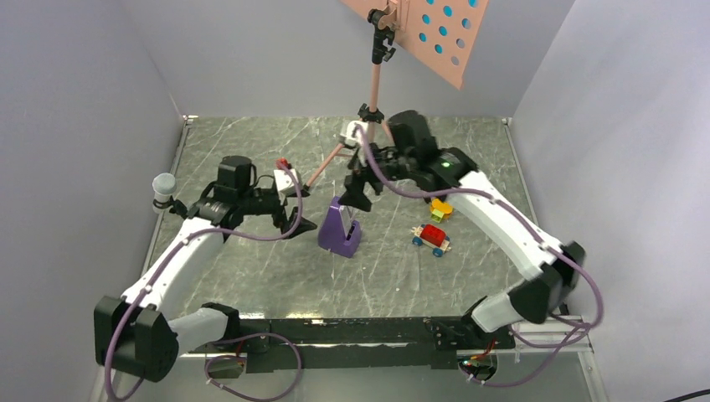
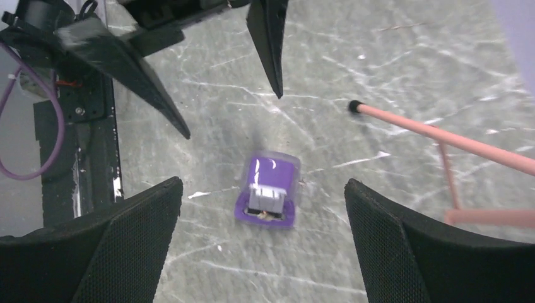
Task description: Pack up the instrument practice props
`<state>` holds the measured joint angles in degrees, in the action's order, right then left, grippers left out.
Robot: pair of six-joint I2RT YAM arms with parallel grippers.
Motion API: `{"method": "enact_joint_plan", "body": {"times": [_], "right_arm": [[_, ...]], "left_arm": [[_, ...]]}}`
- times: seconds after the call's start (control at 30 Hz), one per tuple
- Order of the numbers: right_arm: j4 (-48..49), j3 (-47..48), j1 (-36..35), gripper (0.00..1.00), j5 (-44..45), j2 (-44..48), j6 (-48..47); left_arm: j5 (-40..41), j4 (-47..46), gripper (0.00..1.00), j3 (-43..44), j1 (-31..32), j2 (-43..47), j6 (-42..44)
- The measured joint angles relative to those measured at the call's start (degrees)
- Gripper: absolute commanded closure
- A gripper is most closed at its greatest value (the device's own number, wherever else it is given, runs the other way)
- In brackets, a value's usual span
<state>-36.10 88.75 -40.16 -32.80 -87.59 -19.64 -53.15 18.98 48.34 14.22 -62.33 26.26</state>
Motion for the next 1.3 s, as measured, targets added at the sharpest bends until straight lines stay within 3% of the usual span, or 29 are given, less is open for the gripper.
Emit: {"method": "enact_joint_plan", "body": {"times": [0.1, 0.23, 0.43, 0.57, 0.9, 1.03, 1.13, 1.3], "right_arm": [[0.9, -2.5, 3.2, 0.07, -2.2, 7.1, -2.1], [2.7, -13.5, 9.2, 0.13, -3.2, 15.5, -5.3], [2.7, -26.5, 10.4, 0.21, -2.8, 16.6, -10.1], [4.9, -30.4, 10.4, 0.26, -2.8, 16.6, -11.7], [13.8, -32.8, 9.7, 0.29, -6.0, 13.6, -10.7], [15.4, -34.4, 9.2, 0.29, -7.8, 12.3, -10.8], [16.0, -35.3, 9.0, 0.29, -9.1, 11.5, -10.9], [17.9, -35.6, 8.8, 0.29, -10.5, 9.9, -9.9]], "left_arm": [[0.0, 0.7, 0.06, 3.9, 3.1, -4.8, 3.4], [0.0, 3.3, 0.07, 10.5, 6.3, -12.3, 8.6], [-0.3, 11.7, 0.15, 21.3, 8.1, -21.7, 17.6], [-0.7, 18.1, 0.21, 27.1, 8.7, -26.3, 23.7], [-0.3, 27.1, 0.36, 27.8, 10.7, -28.6, 31.3], [0.1, 26.5, 0.21, 27.8, 11.0, -28.6, 31.0], [0.1, 24.4, 0.2, 26.5, 11.6, -28.3, 30.0], [0.6, 21.8, 0.42, 23.9, 12.2, -27.6, 29.6]]}}
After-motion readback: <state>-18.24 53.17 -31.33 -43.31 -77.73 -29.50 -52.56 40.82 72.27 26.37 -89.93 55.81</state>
